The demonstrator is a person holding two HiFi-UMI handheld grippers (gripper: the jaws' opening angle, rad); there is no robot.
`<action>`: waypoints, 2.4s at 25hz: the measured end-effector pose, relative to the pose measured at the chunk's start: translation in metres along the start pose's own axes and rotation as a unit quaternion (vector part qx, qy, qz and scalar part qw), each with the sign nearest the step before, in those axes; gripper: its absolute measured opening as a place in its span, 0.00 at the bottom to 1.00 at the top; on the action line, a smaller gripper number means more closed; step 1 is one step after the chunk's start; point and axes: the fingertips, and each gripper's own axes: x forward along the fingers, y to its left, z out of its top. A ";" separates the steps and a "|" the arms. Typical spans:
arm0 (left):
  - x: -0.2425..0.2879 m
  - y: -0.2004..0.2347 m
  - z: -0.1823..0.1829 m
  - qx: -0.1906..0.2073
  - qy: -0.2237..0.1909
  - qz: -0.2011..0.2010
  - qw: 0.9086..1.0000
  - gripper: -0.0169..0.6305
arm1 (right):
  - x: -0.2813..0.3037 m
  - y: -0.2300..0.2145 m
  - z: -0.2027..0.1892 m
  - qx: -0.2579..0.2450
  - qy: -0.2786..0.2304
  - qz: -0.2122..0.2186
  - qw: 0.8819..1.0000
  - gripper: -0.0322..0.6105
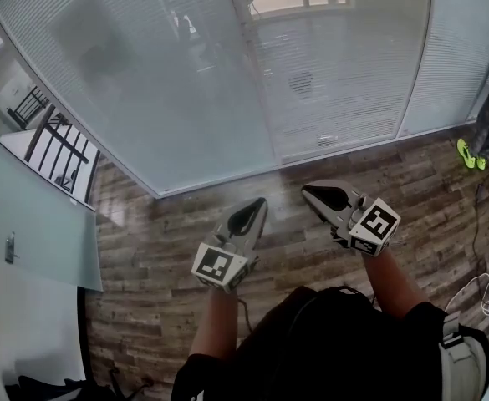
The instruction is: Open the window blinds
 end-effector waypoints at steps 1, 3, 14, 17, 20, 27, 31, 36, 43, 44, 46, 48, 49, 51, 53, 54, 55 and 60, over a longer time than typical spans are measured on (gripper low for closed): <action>-0.001 0.005 -0.003 0.000 -0.004 0.001 1.000 0.03 | 0.004 -0.001 -0.001 -0.001 0.000 0.000 1.000 0.06; -0.002 0.012 -0.005 -0.002 -0.006 0.000 1.000 0.03 | 0.010 0.000 -0.001 -0.003 0.004 -0.001 1.000 0.06; 0.005 0.028 -0.012 -0.018 -0.013 -0.012 1.000 0.03 | 0.014 -0.011 -0.015 0.002 0.024 -0.020 0.999 0.06; 0.010 0.026 -0.010 -0.033 -0.008 -0.017 0.999 0.03 | 0.016 -0.015 -0.012 0.011 0.025 -0.028 0.999 0.06; 0.018 0.027 -0.013 -0.047 -0.005 -0.020 0.999 0.03 | 0.017 -0.025 -0.019 0.010 0.028 -0.026 0.999 0.06; 0.036 0.049 -0.025 -0.044 0.009 -0.011 0.999 0.03 | 0.034 -0.050 -0.021 0.021 0.028 -0.022 0.999 0.06; 0.050 0.069 -0.036 -0.044 0.006 -0.002 0.999 0.03 | 0.043 -0.071 -0.033 0.016 0.031 -0.015 0.999 0.06; 0.072 0.087 -0.039 -0.029 0.009 0.001 1.000 0.03 | 0.055 -0.101 -0.038 0.023 0.027 -0.011 0.999 0.06; 0.118 0.118 -0.036 -0.028 0.022 0.008 0.999 0.03 | 0.075 -0.153 -0.039 0.026 0.028 -0.004 0.999 0.06; 0.124 0.121 -0.035 -0.026 0.023 0.009 0.999 0.03 | 0.078 -0.161 -0.038 0.030 0.030 -0.005 0.999 0.06; 0.136 0.132 -0.037 -0.019 0.016 0.013 1.000 0.03 | 0.086 -0.174 -0.034 0.035 0.029 -0.005 0.999 0.06; 0.146 0.142 -0.041 -0.017 0.013 0.018 1.000 0.03 | 0.093 -0.187 -0.032 0.035 0.027 0.002 0.999 0.06; 0.152 0.144 -0.041 -0.021 0.017 0.020 0.999 0.03 | 0.096 -0.193 -0.031 0.033 0.023 0.008 0.999 0.06; 0.164 0.149 -0.042 -0.029 0.025 0.024 0.999 0.03 | 0.101 -0.203 -0.028 0.027 0.015 0.021 0.999 0.06; 0.174 0.157 -0.045 -0.023 0.021 0.028 0.999 0.03 | 0.105 -0.214 -0.031 0.024 0.022 0.026 0.999 0.06; 0.179 0.162 -0.048 -0.019 0.018 0.031 0.999 0.03 | 0.108 -0.221 -0.033 0.023 0.024 0.027 0.999 0.06; 0.185 0.166 -0.049 -0.016 0.015 0.033 0.999 0.03 | 0.110 -0.227 -0.034 0.022 0.023 0.029 0.999 0.06; 0.216 0.178 -0.049 -0.012 0.014 0.036 0.999 0.03 | 0.113 -0.259 -0.035 0.021 0.022 0.035 0.999 0.06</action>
